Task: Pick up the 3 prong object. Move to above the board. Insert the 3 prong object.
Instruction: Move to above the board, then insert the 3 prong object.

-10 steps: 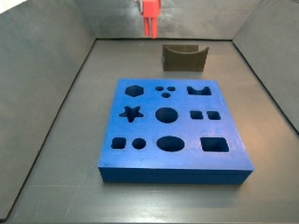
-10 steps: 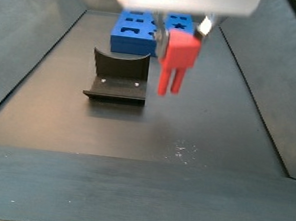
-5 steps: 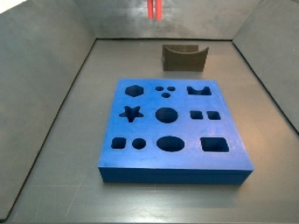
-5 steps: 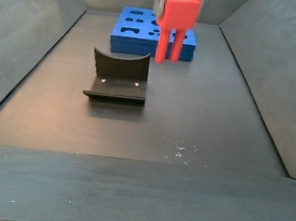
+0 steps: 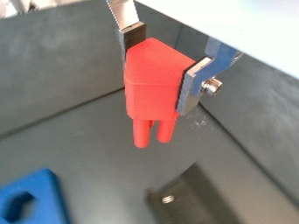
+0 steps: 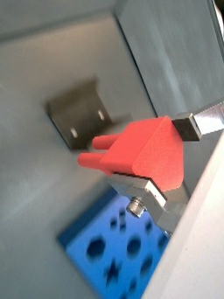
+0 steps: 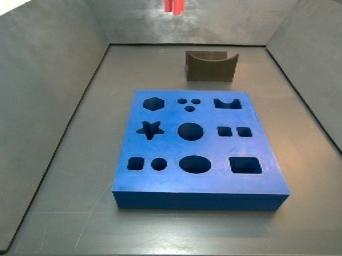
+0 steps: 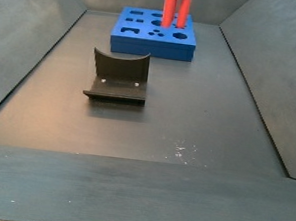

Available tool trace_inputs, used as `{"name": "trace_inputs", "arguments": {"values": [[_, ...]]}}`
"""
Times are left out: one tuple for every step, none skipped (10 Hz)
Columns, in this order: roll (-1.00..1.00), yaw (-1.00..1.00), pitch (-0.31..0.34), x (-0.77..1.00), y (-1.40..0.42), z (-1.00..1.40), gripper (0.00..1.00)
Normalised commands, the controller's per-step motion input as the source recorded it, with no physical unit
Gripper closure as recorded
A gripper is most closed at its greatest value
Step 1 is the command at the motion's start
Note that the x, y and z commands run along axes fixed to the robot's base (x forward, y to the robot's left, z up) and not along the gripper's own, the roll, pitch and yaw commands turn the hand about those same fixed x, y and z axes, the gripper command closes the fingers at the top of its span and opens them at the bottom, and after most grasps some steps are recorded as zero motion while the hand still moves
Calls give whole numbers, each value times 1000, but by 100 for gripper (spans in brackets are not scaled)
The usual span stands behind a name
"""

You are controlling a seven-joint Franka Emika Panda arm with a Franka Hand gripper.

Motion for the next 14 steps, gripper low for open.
{"name": "trace_inputs", "arguments": {"values": [[-38, -959, 310, -62, -1000, 303, 100], [-41, -788, 280, -62, -1000, 308, 100], [-48, -441, 197, -61, -1000, 315, 100], [-54, -237, 135, -61, -1000, 319, 100], [-45, -59, 78, -61, -1000, 327, 100], [-20, -29, 59, -60, -1000, 331, 100], [-9, -9, 52, -57, -1000, 338, 100], [-23, -6, 56, -49, -1000, 346, 100], [-6, 4, 62, -41, -1000, 358, 100], [6, 6, 75, -20, -776, 286, 100], [1, 8, 88, 17, -478, 179, 100], [-2, 8, 98, 43, -285, 106, 100], [5, 9, 107, 43, -168, 70, 100], [0, 0, 0, 0, 0, -40, 100]]}}
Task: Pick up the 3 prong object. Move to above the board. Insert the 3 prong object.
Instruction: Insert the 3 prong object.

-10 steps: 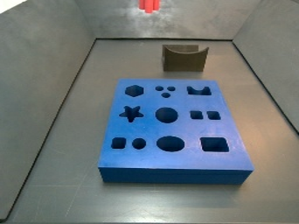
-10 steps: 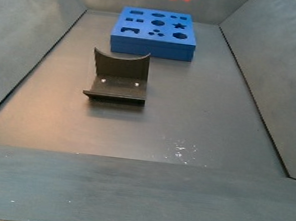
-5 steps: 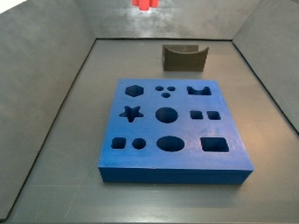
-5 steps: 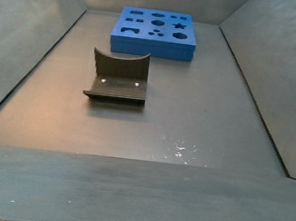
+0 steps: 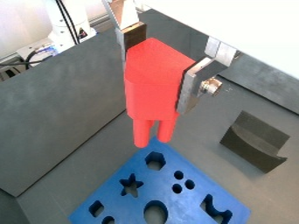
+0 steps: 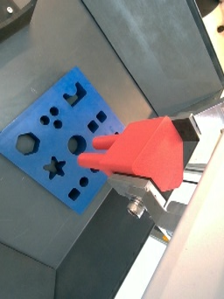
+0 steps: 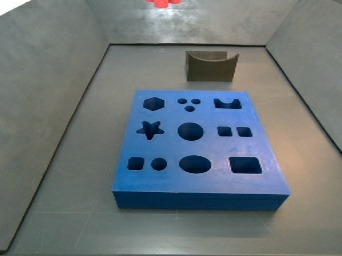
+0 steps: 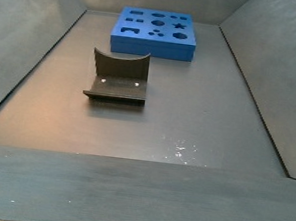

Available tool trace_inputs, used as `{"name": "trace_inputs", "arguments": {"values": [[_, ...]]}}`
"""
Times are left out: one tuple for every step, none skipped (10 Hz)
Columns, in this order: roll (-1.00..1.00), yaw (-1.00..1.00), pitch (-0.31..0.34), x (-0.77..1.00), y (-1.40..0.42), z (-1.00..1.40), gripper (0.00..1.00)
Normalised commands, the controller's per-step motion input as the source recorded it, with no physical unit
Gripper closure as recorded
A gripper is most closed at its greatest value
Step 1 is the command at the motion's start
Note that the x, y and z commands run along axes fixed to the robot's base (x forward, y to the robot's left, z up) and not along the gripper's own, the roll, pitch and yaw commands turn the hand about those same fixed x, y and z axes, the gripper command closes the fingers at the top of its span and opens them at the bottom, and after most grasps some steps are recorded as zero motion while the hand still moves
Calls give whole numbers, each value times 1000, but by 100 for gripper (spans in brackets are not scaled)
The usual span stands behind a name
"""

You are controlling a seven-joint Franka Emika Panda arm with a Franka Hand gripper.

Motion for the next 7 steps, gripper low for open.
{"name": "trace_inputs", "arguments": {"values": [[0, 0, 0, 0, 0, -123, 100], [0, 20, 0, 26, 14, -251, 100], [14, 103, 0, 0, 66, -414, 100], [54, 197, 0, 163, 103, -543, 100], [103, 157, 0, 180, 91, -569, 100], [74, 129, 0, 294, 109, -557, 100], [31, 109, 0, 363, 146, -531, 100]]}}
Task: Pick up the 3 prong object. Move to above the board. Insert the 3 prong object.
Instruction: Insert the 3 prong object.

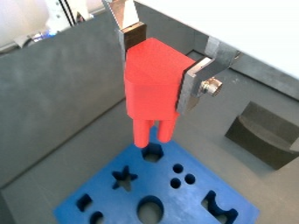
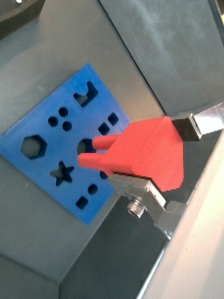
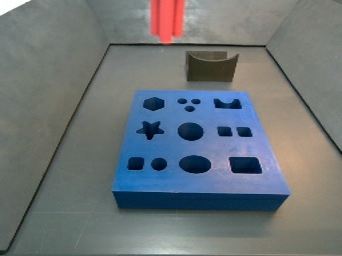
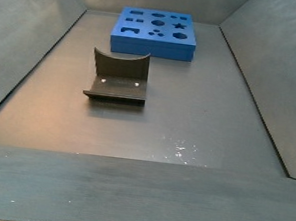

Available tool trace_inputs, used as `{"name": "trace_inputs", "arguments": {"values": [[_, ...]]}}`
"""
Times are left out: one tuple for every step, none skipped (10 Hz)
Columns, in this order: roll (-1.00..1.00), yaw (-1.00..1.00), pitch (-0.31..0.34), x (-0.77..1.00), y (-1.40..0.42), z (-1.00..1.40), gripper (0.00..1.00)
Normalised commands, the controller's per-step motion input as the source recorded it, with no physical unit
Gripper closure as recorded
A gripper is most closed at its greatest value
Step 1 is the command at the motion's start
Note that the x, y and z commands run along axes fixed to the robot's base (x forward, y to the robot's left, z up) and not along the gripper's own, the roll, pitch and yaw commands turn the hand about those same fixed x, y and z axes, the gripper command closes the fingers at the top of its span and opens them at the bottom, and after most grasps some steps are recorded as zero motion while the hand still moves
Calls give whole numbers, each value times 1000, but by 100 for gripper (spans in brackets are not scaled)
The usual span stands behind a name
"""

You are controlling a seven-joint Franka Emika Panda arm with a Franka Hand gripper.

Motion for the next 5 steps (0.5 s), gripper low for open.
{"name": "trace_inputs", "arguments": {"values": [[71, 117, 0, 409, 166, -517, 100], [71, 123, 0, 454, 189, -546, 100], [80, 111, 0, 471, 180, -589, 100], [134, 86, 0, 343, 143, -657, 100], [89, 66, -17, 351, 137, -651, 100]]}}
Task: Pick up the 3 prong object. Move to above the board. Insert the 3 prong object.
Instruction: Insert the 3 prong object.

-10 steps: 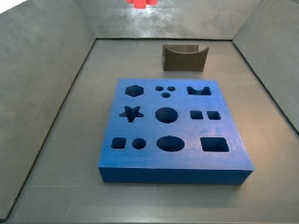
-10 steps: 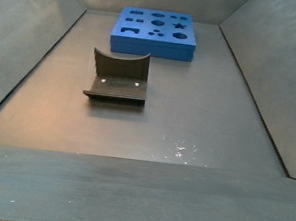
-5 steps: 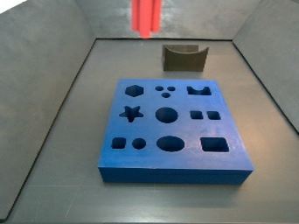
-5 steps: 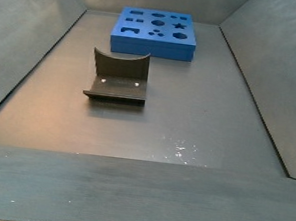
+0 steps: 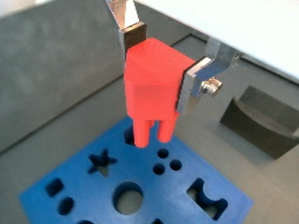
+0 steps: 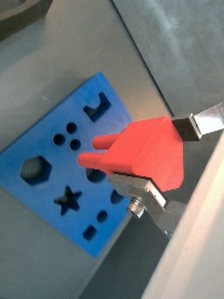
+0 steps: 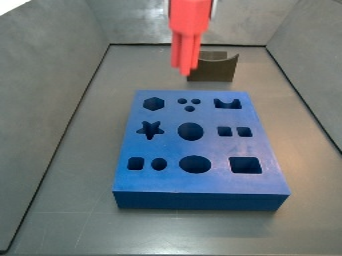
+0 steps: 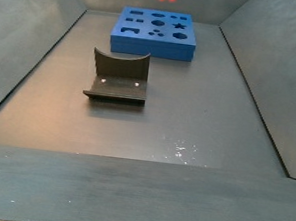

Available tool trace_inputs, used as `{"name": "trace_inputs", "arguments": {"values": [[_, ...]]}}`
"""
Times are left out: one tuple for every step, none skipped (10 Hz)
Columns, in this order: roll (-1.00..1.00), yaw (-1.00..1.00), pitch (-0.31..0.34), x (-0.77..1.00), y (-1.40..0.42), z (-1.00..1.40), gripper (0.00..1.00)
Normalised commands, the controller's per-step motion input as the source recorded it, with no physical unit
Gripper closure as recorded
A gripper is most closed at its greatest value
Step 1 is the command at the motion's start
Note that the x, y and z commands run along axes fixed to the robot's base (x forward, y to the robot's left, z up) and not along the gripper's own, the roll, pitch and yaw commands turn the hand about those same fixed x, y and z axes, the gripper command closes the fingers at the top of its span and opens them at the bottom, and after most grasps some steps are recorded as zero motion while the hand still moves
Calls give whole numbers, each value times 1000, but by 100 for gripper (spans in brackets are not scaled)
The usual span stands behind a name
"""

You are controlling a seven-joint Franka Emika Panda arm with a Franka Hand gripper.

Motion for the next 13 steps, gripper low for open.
{"name": "trace_inputs", "arguments": {"values": [[123, 49, 0, 397, 123, -654, 100], [137, 9, -29, 354, 106, -649, 100], [149, 14, -14, 349, 97, -626, 100], [60, 0, -69, 140, 0, -477, 100], [23, 0, -83, 31, 0, -420, 100], [0, 0, 0, 0, 0, -54, 100], [29, 26, 0, 0, 0, -249, 100], [57, 43, 0, 49, 6, -329, 100], [26, 40, 0, 77, 14, -326, 100], [0, 14, 0, 109, 0, -223, 100], [11, 9, 0, 83, 29, -149, 100], [109, 29, 0, 54, 103, -163, 100], [189, 43, 17, 0, 163, -174, 100]]}}
